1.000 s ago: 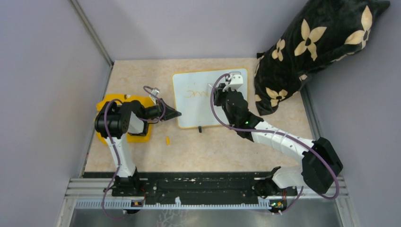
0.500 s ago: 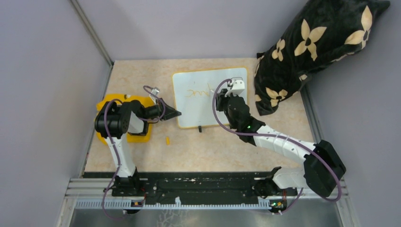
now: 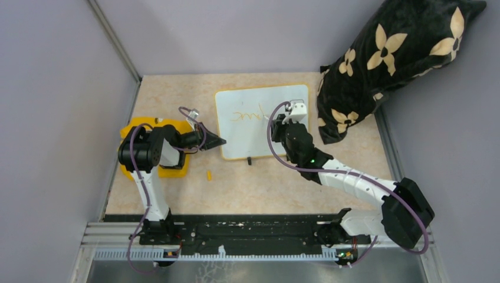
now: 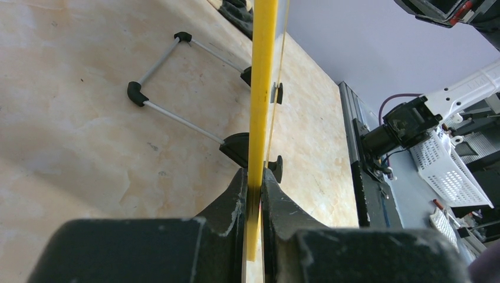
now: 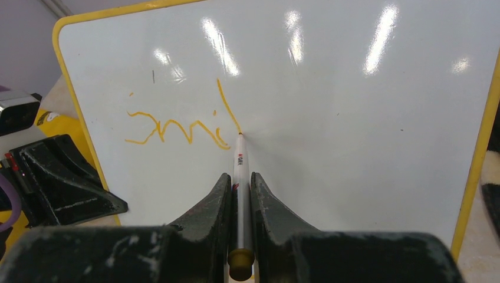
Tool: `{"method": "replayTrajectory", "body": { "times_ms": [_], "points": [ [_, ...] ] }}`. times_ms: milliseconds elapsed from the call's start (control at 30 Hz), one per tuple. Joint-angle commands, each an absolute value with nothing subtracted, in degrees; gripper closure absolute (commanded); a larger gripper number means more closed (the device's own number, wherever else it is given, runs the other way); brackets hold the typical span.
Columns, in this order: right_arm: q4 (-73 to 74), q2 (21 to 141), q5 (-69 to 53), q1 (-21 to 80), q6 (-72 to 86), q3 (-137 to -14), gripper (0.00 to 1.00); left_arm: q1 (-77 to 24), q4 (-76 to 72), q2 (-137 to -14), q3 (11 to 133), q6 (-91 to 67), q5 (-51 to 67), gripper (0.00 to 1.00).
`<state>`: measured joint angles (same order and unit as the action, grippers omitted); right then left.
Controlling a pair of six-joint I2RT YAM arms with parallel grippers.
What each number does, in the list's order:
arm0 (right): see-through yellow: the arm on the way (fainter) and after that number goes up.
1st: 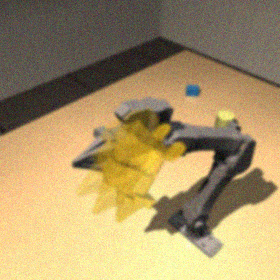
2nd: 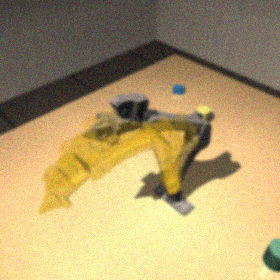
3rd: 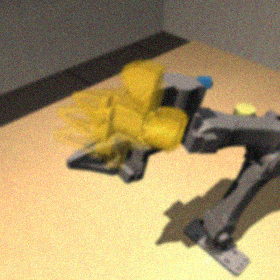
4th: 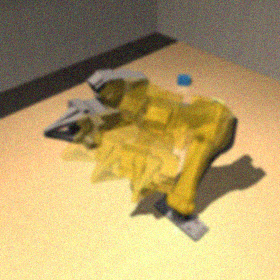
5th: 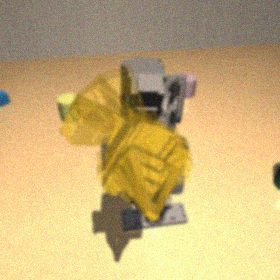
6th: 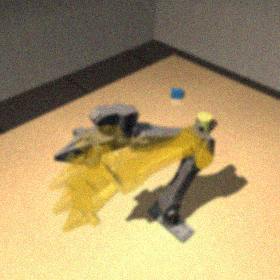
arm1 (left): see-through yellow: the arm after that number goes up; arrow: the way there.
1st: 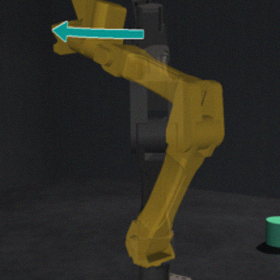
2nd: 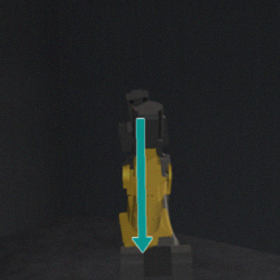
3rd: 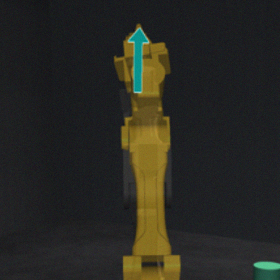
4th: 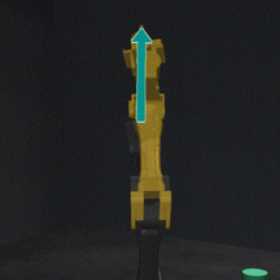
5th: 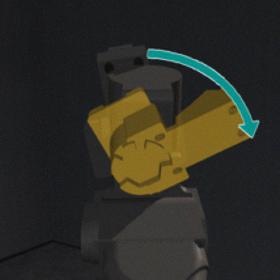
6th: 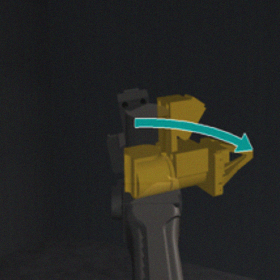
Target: Write a sentence on the whiteboard
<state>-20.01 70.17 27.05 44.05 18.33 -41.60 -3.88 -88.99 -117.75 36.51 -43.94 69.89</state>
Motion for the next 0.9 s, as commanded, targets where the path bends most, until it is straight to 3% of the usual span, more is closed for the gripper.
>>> {"method": "replayTrajectory", "body": {
  "times_ms": [0,867],
  "points": [
    [-19.03,68.41,27.77,43.42,18.72,-40.59,1.00,-3.96,-100.37,-119.23,36.96,-44.38,69.08,1.00],
    [-18.23,63.72,25.48,43.54,17.78,-43.39,1.00,-3.96,-100.34,-119.32,37.00,-44.56,69.13,1.00]
  ]
}}
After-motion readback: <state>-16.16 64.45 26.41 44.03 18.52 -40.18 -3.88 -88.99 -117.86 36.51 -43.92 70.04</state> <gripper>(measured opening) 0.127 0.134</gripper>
